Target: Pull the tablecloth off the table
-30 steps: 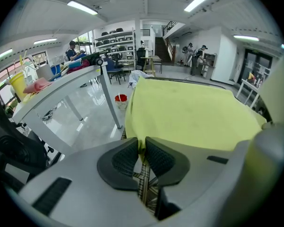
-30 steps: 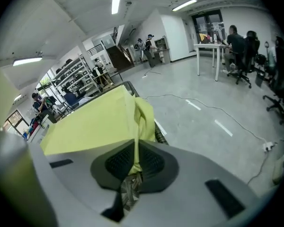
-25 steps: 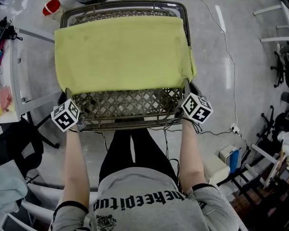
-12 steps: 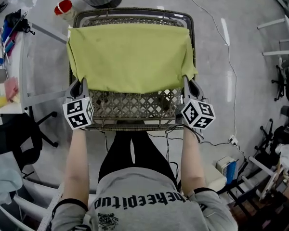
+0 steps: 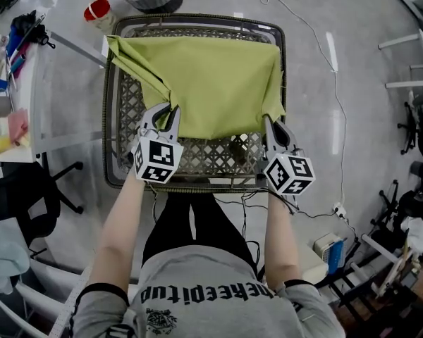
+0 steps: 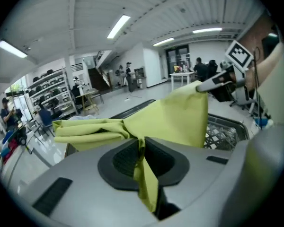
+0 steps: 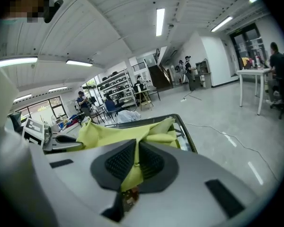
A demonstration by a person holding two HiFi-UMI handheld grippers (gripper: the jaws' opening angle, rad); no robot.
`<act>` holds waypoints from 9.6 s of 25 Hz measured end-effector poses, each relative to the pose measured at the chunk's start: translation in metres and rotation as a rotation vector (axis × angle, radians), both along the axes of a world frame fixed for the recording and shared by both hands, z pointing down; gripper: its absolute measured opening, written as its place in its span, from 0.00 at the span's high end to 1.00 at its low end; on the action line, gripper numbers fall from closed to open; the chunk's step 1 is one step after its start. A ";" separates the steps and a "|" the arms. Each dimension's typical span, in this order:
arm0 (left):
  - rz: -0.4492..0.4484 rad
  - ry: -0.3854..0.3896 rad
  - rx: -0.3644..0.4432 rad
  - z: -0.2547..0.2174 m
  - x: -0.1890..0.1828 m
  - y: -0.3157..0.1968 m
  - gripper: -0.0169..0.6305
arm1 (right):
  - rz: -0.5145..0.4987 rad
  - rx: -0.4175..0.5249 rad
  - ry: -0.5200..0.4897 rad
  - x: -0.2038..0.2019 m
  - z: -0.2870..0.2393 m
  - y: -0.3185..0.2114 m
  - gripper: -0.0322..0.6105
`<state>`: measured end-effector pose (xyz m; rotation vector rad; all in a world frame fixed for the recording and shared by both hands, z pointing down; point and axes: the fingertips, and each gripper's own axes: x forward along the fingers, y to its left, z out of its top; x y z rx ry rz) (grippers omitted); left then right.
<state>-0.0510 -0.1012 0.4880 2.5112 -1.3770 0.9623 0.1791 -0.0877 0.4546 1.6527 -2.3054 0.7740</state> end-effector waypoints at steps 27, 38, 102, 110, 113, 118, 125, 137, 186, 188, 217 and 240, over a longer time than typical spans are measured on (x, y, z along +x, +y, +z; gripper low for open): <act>0.552 -0.186 -0.084 0.021 0.136 0.017 0.90 | -0.005 -0.027 -0.011 0.024 0.010 0.017 0.92; 0.576 -0.182 -0.057 0.009 0.174 0.008 0.90 | 0.049 -0.116 -0.048 0.052 0.044 0.035 0.92; 0.018 0.266 -0.149 -0.016 0.032 0.017 0.95 | -0.576 -0.089 0.274 -0.158 0.062 -0.010 0.64; 0.078 0.279 -0.194 -0.003 0.029 0.014 0.95 | -0.491 -0.196 0.448 -0.156 0.098 -0.031 0.88; 0.096 0.278 -0.209 0.003 0.029 0.015 0.95 | -0.448 -0.206 0.400 -0.149 0.097 -0.035 0.92; 0.124 0.282 -0.212 0.005 0.033 0.012 0.95 | -0.344 -0.159 0.317 -0.129 0.068 -0.049 0.92; 0.159 0.296 -0.196 -0.004 0.049 0.005 0.95 | -0.134 -0.070 0.317 -0.054 0.017 -0.092 0.92; 0.158 0.287 -0.193 -0.007 0.048 0.000 0.95 | 0.048 -0.076 0.370 0.031 0.003 -0.159 0.92; 0.177 0.288 -0.203 -0.004 0.067 -0.003 0.95 | -0.450 -0.381 0.422 -0.083 0.136 -0.031 0.92; 0.176 0.288 -0.204 -0.004 0.067 -0.004 0.95 | -0.449 -0.387 0.398 -0.083 0.134 -0.031 0.93; 0.156 0.290 -0.202 -0.005 0.067 -0.011 0.95 | -0.126 -0.166 0.445 0.028 0.051 -0.136 0.81; 0.134 0.298 -0.215 0.000 0.056 -0.015 0.95 | -0.493 -0.329 0.382 -0.112 0.130 -0.074 0.93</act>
